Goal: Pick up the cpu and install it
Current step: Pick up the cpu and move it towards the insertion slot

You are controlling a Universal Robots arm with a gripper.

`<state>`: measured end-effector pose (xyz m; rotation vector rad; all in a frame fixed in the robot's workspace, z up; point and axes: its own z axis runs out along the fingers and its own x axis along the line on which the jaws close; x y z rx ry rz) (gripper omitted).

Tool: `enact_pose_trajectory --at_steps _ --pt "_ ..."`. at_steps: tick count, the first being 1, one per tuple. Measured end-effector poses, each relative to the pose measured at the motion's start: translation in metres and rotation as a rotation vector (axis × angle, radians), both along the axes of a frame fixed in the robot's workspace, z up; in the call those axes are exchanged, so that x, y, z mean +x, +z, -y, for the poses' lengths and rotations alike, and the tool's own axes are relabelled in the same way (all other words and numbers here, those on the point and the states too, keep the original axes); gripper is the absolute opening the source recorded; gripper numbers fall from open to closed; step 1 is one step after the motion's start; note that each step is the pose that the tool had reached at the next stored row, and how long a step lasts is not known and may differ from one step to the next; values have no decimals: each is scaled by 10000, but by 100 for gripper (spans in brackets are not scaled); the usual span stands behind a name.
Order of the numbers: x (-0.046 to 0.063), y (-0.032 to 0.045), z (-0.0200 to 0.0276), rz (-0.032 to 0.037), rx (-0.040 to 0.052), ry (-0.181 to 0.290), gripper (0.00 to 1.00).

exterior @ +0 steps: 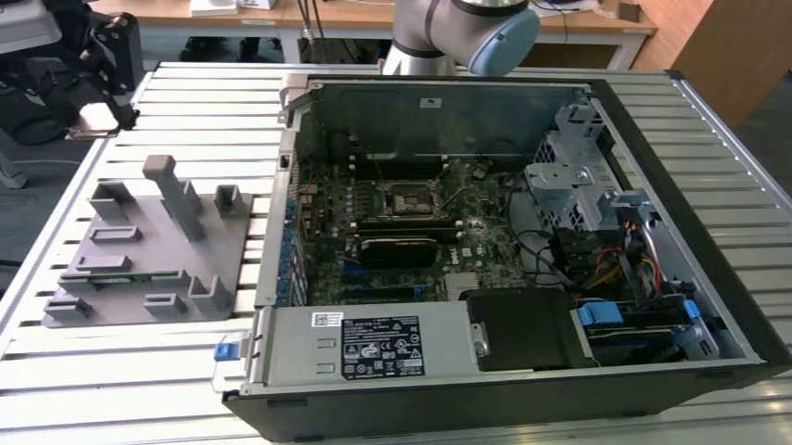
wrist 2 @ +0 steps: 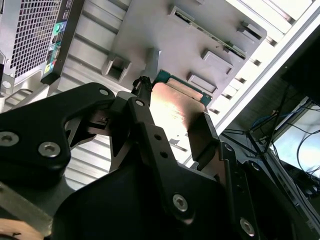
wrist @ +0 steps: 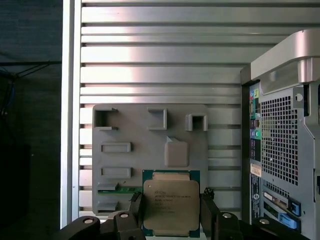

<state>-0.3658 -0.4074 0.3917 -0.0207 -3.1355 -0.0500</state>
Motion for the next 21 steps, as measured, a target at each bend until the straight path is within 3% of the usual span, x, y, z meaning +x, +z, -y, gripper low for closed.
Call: enact_pose_trajectory --at_steps 13,21 --pt "62 0 0 1 0 0 54" --pt "167 0 0 0 0 1 54"
